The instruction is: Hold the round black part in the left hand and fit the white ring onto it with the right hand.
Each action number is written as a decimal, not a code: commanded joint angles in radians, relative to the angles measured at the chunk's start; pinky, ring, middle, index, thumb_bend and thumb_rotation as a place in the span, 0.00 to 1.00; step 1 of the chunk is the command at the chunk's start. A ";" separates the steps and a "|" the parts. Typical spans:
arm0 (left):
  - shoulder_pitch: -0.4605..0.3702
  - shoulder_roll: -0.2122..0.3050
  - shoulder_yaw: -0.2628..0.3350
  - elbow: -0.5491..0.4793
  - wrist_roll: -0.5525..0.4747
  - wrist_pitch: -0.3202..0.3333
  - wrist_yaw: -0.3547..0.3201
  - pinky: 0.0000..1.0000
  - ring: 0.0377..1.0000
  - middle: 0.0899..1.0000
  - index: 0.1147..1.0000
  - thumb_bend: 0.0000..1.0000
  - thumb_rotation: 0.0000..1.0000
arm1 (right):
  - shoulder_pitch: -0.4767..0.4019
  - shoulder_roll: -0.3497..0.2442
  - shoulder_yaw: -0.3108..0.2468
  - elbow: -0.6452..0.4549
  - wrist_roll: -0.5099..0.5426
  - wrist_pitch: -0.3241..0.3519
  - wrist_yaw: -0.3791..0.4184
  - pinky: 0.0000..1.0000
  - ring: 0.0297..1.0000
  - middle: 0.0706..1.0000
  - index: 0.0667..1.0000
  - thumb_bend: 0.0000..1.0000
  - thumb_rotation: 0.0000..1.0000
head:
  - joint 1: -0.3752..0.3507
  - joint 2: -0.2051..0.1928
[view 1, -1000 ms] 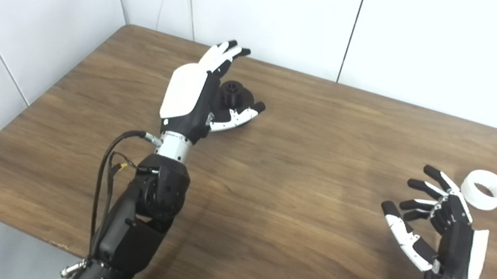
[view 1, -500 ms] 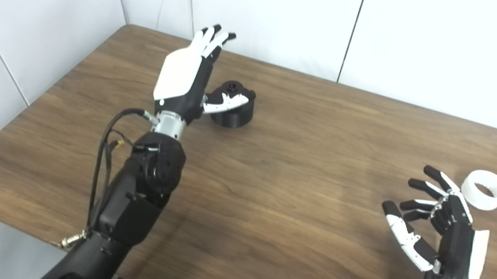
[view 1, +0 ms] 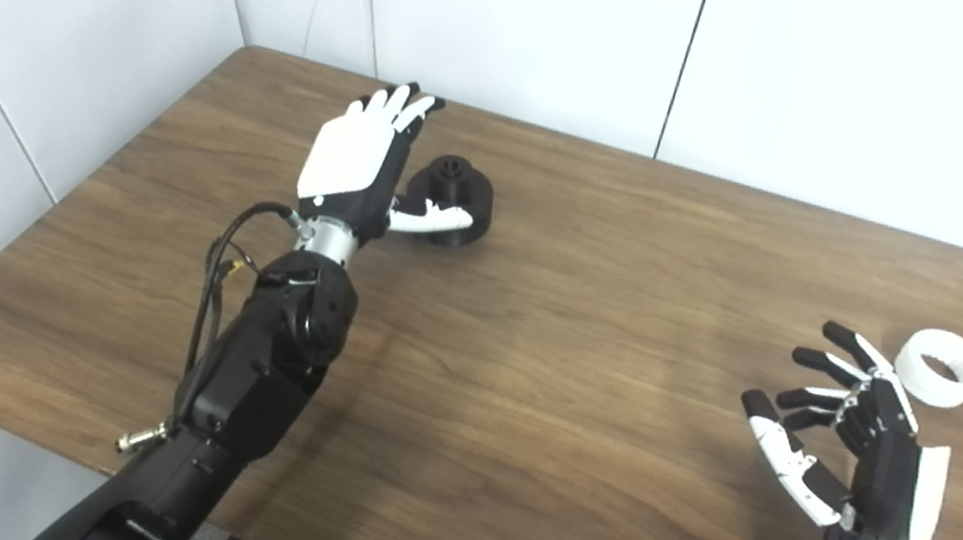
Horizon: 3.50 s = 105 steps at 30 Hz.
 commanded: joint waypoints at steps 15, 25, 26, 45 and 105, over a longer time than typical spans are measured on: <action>-0.078 0.063 -0.039 0.059 0.059 0.082 -0.030 1.00 1.00 1.00 0.88 1.00 0.63 | 0.063 -0.029 -0.020 0.019 -0.019 -0.017 -0.002 0.37 0.47 0.63 0.74 0.62 0.18 | -0.002 0.000; -0.092 0.070 -0.049 0.105 0.055 0.083 -0.018 1.00 1.00 1.00 0.88 1.00 0.62 | 0.064 -0.024 -0.022 0.012 -0.021 -0.009 -0.002 0.37 0.47 0.64 0.74 0.63 0.18 | -0.001 0.002; -0.094 0.070 -0.049 0.112 0.052 0.082 -0.017 1.00 1.00 1.00 0.88 1.00 0.62 | 0.063 -0.024 -0.021 0.012 -0.022 -0.010 -0.003 0.37 0.47 0.64 0.74 0.63 0.18 | -0.001 0.002; -0.125 0.067 -0.068 0.225 0.000 0.051 -0.004 1.00 1.00 1.00 0.90 1.00 0.62 | 0.064 -0.020 -0.022 0.005 -0.019 0.008 0.001 0.37 0.47 0.63 0.74 0.64 0.19 | -0.006 0.007; -0.133 0.016 -0.058 0.299 -0.162 -0.113 0.174 1.00 1.00 1.00 0.56 0.84 0.23 | 0.076 -0.019 -0.013 -0.023 -0.030 0.011 0.004 0.37 0.47 0.64 0.75 0.63 0.21 | -0.033 0.033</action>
